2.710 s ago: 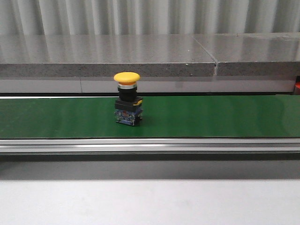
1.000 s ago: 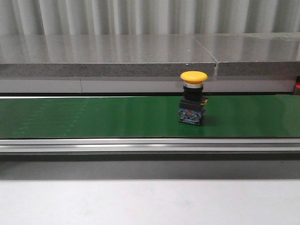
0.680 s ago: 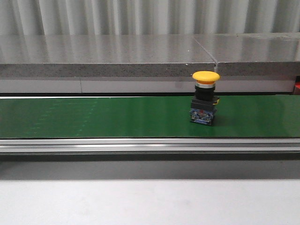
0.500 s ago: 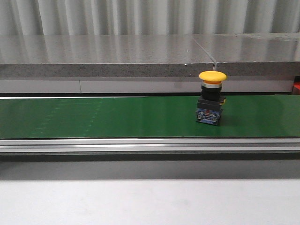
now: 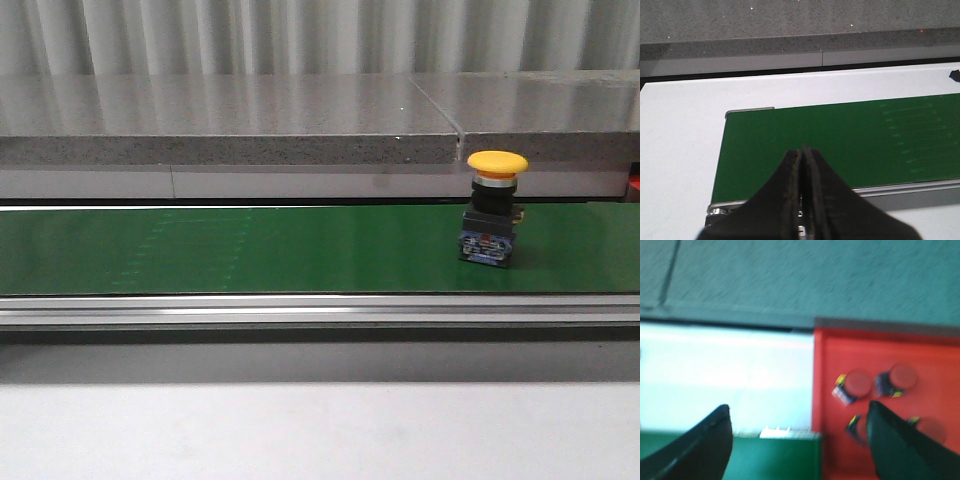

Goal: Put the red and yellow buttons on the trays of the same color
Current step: 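Move the right gripper to the belt's end and grasp the yellow button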

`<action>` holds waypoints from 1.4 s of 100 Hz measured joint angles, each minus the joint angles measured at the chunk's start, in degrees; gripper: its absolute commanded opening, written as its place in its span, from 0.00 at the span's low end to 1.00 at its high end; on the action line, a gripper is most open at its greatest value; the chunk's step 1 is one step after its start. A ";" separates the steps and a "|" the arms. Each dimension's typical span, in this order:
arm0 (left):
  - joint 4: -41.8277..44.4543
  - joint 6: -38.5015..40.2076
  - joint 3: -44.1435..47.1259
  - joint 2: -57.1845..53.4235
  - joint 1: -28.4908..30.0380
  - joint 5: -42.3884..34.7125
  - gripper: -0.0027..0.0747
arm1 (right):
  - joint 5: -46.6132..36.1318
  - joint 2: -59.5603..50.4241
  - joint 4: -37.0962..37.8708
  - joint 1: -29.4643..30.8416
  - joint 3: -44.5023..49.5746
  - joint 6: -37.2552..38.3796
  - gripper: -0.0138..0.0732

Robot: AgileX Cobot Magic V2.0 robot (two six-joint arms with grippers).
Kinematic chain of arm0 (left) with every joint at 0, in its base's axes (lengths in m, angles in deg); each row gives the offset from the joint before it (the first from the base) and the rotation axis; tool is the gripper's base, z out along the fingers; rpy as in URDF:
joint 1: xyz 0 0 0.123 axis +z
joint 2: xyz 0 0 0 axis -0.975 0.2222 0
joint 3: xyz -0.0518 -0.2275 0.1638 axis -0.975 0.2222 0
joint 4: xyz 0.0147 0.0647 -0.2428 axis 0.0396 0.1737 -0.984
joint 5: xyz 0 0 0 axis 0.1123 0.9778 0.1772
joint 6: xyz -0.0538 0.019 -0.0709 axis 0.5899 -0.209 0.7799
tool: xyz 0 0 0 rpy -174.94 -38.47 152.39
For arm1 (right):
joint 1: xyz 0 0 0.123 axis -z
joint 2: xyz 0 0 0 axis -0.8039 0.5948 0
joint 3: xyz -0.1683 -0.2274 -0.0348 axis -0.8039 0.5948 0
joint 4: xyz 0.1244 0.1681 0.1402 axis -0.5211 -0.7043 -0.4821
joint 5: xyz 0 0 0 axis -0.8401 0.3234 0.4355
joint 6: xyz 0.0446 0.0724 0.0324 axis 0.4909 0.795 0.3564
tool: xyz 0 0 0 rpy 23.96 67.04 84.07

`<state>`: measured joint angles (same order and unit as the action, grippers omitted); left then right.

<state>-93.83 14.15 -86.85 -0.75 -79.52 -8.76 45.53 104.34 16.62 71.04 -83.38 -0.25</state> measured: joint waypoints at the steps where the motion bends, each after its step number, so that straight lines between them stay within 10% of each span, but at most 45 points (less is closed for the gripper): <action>1: 0.00 0.00 0.00 0.00 0.00 0.00 0.01 | 0.11 -0.86 0.00 -0.19 0.56 0.00 0.79; 53: 0.00 0.00 0.00 0.00 0.00 0.00 0.01 | 3.26 -18.68 0.00 -9.44 29.38 -1.05 0.79; 140: 0.00 0.00 0.00 0.00 0.00 0.00 0.01 | -9.88 -3.04 -1.47 -21.02 30.74 -6.05 0.78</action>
<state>-93.83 14.15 -86.85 -0.75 -79.52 -8.76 35.65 101.30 15.14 50.02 -52.63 -6.31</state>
